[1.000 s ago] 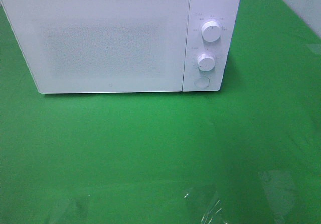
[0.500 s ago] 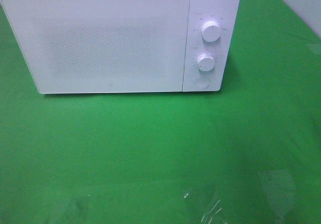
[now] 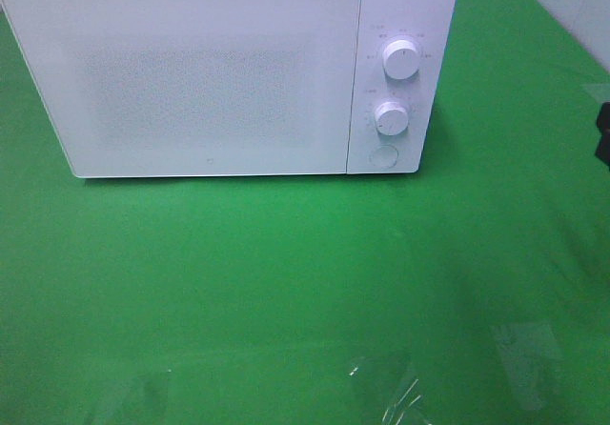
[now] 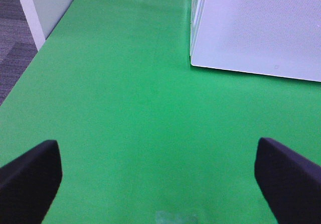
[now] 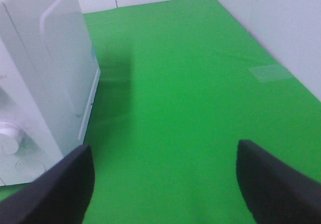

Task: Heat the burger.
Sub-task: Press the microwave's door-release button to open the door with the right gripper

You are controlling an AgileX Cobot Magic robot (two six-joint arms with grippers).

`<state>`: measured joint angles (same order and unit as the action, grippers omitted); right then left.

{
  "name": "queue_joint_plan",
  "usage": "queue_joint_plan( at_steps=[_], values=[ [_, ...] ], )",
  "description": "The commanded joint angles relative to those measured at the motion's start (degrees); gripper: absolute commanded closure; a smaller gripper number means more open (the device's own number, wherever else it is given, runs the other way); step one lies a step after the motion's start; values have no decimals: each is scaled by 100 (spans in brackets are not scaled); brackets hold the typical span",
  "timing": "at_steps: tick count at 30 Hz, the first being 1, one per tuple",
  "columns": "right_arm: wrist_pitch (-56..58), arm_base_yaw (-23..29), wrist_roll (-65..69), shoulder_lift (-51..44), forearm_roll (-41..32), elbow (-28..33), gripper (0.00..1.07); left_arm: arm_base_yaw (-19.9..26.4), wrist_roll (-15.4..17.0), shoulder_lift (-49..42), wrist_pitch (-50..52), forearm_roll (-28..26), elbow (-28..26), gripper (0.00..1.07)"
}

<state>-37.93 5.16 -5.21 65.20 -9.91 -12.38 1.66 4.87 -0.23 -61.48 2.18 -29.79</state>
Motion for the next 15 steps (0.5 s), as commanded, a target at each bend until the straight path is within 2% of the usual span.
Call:
queue_joint_plan(
  at_steps=[1,2,3,4,5,7,10,11,12,14,15],
  values=[
    [-510,441,-584,292,-590,17,31,6,11,-29,23,-29,11,10],
    [-699,659,-745,441,-819,17,31,6,11,-29,23,-29,11,10],
    [-699,659,-745,441,-819,17,31,6,11,-29,23,-29,11,10],
    [-1152,1100,-1037,739,-1335,17,31,6,11,-29,23,-29,11,10],
    [-1152,1100,-1037,739,-1335,17,31,6,11,-29,23,-29,11,10],
    [-1942,2005,-1644,1255,-2573,-34,31,6,11,-29,23,-29,11,10],
    [-2131,2235,-1759,1381,-2905,-74,31,6,11,-29,23,-29,11,10],
    [-2372,2578,-1839,1553,-3300,-149,31,6,11,-29,23,-29,11,10],
    [-2372,2578,-1839,1553,-3300,-149,31,6,11,-29,23,-29,11,10],
    [-2710,3266,-1839,1994,-3501,-338,31,6,11,-29,23,-29,11,10],
    [-2710,3266,-1839,1994,-3501,-338,31,6,11,-29,23,-29,11,10]
  ],
)
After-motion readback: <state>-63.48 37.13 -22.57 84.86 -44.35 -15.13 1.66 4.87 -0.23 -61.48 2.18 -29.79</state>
